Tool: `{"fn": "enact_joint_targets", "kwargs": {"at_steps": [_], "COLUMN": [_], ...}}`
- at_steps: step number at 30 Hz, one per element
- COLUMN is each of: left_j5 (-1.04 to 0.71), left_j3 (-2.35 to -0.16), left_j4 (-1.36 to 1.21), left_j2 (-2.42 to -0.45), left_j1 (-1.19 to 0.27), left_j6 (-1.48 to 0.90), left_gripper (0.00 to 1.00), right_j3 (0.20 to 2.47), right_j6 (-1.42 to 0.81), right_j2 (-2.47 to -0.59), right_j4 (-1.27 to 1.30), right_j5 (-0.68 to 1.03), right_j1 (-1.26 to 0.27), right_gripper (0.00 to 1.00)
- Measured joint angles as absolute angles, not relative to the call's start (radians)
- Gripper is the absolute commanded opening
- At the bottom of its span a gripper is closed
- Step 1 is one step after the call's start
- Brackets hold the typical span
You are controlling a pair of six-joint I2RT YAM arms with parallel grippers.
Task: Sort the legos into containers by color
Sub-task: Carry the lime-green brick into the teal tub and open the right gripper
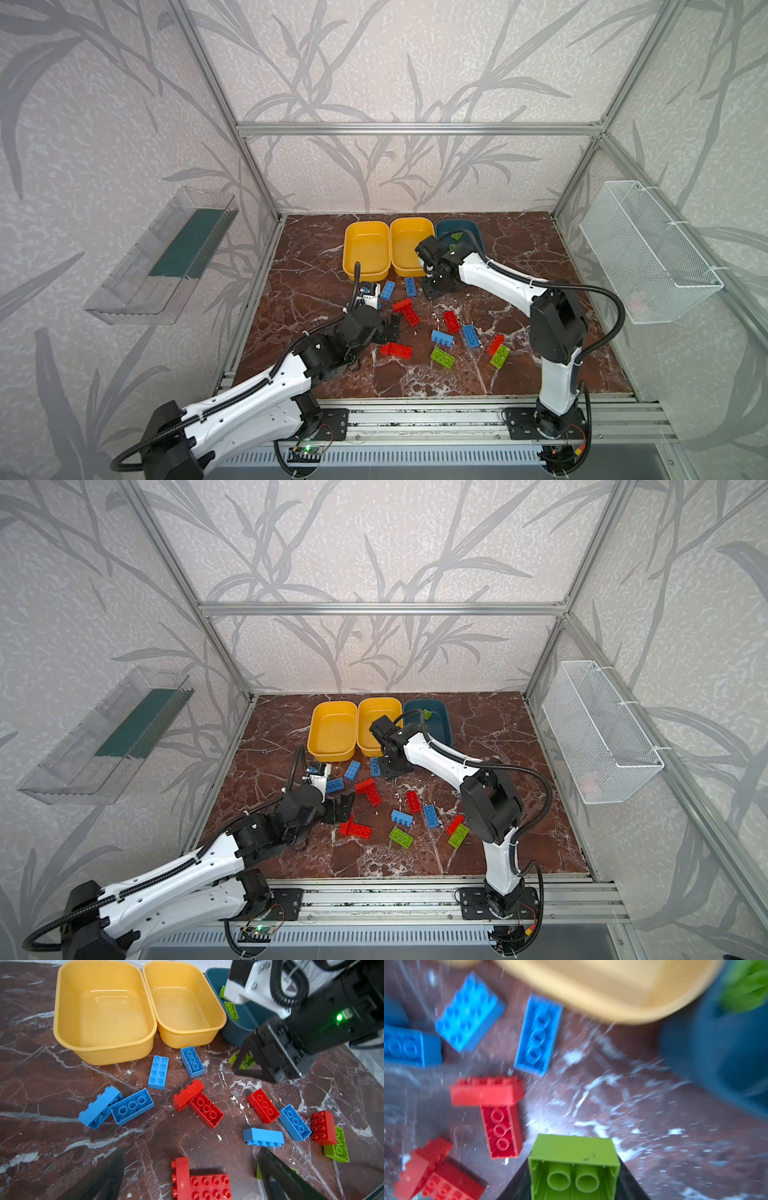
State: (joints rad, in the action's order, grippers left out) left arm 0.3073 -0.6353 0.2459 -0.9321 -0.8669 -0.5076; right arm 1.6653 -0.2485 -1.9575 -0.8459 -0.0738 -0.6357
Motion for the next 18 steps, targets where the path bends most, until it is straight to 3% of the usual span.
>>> {"fn": "enact_joint_targets", "kwargs": {"at_steps": [6, 12, 18], "left_j5": [0.263, 0.225, 0.183], "left_j3": [-0.721, -0.752, -0.805], "left_j4": [0.192, 0.171, 0.173], "left_j2": [-1.080, -1.178, -1.259], "left_j1": [-0.789, -0.719, -0.691], "left_j6": [-0.486, -0.489, -0.489], "left_gripper": [0.99, 0.99, 0.99], "right_j3": [1.935, 2.273, 2.708], "right_j6": [-0.227, -0.218, -0.209], "right_j2": [-2.097, -2.391, -2.692], "right_j4": [-0.858, -0.917, -1.056], "right_j5": [-0.087, -0.086, -0.069], "right_j1": [-0.450, -0.353, -0.335], "right_gripper": [0.40, 0.44, 0.68]}}
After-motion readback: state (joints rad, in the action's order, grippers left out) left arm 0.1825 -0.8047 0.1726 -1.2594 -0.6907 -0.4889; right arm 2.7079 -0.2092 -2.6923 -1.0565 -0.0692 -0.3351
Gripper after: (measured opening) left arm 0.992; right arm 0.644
